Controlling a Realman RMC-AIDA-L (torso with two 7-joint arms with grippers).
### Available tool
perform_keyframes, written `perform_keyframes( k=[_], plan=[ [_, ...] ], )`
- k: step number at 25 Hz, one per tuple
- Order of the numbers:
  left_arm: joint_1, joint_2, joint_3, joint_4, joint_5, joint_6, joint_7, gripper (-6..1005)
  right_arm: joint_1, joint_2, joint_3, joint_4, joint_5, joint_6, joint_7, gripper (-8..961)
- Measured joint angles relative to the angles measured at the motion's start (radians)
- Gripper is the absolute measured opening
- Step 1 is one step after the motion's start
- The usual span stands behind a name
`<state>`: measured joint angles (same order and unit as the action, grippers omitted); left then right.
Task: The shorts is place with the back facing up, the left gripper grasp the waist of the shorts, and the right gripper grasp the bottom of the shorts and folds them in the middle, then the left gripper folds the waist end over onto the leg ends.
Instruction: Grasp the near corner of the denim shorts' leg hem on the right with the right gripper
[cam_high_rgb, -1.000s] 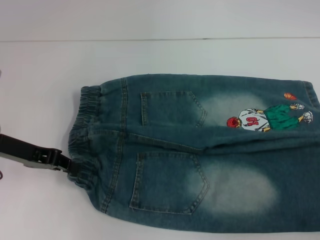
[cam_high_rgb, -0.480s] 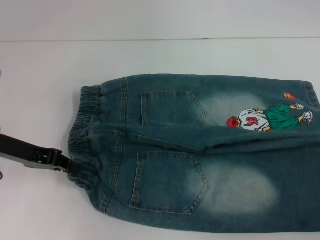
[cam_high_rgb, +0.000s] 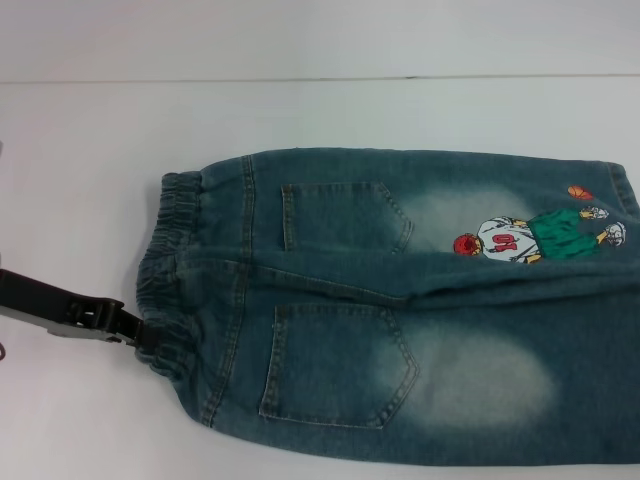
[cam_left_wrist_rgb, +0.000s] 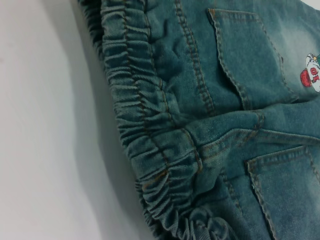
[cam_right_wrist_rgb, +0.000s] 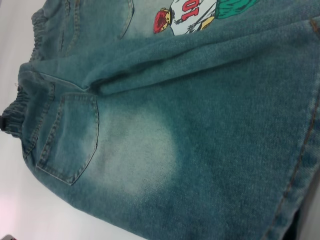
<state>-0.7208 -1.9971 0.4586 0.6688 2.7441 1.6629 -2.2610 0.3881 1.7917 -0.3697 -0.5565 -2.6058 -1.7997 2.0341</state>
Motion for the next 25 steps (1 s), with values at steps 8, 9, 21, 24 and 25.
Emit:
perform_keyframes(
  k=[8, 9, 21, 24, 25],
  plan=[
    [0.000, 0.000, 0.000, 0.000, 0.000, 0.001, 0.000, 53, 0.000, -0.002, 0.000, 0.001, -0.003, -0.004, -0.009, 458],
    [0.000, 0.000, 0.000, 0.000, 0.000, 0.001, 0.000, 53, -0.001, -0.002, -0.001, 0.001, -0.004, -0.003, -0.011, 423],
    [0.000, -0.001, 0.000, 0.000, 0.000, 0.002, 0.000, 54, -0.010, 0.002, -0.001, -0.008, -0.006, -0.001, -0.041, 58],
    [0.000, -0.001, -0.002, 0.000, 0.000, 0.003, 0.000, 54, -0.011, 0.002, 0.003, -0.009, -0.007, -0.001, -0.041, 44],
    [0.000, -0.001, -0.003, 0.000, 0.000, 0.004, -0.001, 54, -0.012, 0.002, 0.003, -0.009, -0.006, -0.001, -0.041, 39]
  ],
)
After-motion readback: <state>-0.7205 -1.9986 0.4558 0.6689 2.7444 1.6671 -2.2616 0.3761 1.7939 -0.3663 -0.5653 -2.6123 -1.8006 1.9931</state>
